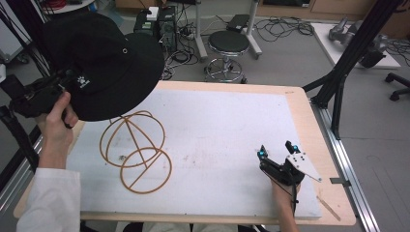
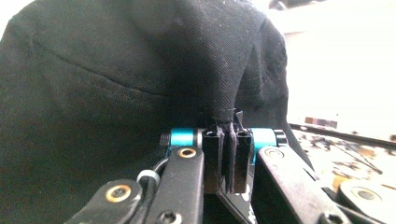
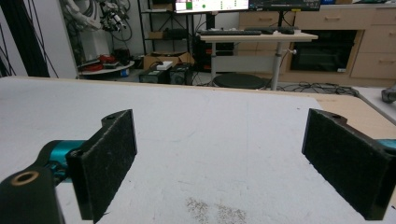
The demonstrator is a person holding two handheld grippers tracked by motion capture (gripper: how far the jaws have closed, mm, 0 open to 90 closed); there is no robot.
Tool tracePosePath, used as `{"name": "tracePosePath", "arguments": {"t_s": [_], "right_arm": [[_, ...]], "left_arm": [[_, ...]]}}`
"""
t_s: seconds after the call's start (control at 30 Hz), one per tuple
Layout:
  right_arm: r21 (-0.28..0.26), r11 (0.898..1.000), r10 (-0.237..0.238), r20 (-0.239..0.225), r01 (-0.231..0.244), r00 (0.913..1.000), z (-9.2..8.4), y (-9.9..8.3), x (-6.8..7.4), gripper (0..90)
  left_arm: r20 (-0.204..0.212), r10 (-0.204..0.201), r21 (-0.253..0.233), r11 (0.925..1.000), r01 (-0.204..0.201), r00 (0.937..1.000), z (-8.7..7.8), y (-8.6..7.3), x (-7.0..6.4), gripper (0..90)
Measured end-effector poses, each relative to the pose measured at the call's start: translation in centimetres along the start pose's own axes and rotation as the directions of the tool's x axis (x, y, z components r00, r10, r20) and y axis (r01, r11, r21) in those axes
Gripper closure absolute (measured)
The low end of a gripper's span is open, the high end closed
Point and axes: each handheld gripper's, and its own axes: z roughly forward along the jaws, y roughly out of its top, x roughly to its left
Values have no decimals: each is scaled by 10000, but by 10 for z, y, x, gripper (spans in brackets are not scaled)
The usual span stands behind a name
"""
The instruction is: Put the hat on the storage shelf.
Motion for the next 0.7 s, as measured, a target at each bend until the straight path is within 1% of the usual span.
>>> {"name": "tracePosePath", "arguments": {"t_s": [0.07, 0.1, 0.13, 0.27, 0.3, 0.33, 0.4, 0.53, 0.67, 0.7], "right_arm": [[-8, 10000, 7, 9, -7, 10000, 0, 0, 0, 93], [-8, 10000, 12, 1, -12, 10000, 0, 0, 1, 94], [-3, 10000, 30, 3, -30, 10000, -1, 1, 1, 94], [-50, 10000, 32, 1, -32, 10000, -1, 2, 2, 93], [-47, 10000, 12, -14, -12, 10000, -1, 2, 2, 93], [-73, 10000, 13, -15, -13, 10000, -1, 2, 2, 93], [-111, 9999, -14, -23, 14, 10000, -1, 2, 2, 93], [-180, 9998, -6, -22, 6, 10000, -2, 3, 2, 93], [-173, 9998, 39, -48, -40, 10000, -2, 3, 3, 93], [-177, 9998, 49, -39, -49, 10000, -2, 3, 3, 93]], "left_arm": [[229, 122, 242, 9996, -127, 9997, -2, 0, -3, 868], [286, 137, 297, 9995, -145, 9995, -2, 0, -5, 869], [448, 144, 376, 9992, -161, 9989, -3, -1, -7, 869], [900, -22, 481, 9988, -22, 9959, -5, -4, -13, 869], [900, -22, 481, 9988, -22, 9959, -5, -4, -13, 869], [954, 7, 533, 9986, -58, 9954, -8, -6, -18, 868], [1031, 52, 585, 9982, -113, 9947, -11, -7, -22, 869], [1101, 3, 740, 9972, -85, 9939, -15, -8, -25, 869], [1346, -250, 804, 9967, 142, 9906, -20, -10, -31, 868], [1406, -245, 866, 9962, 123, 9898, -21, -10, -33, 868]]}}
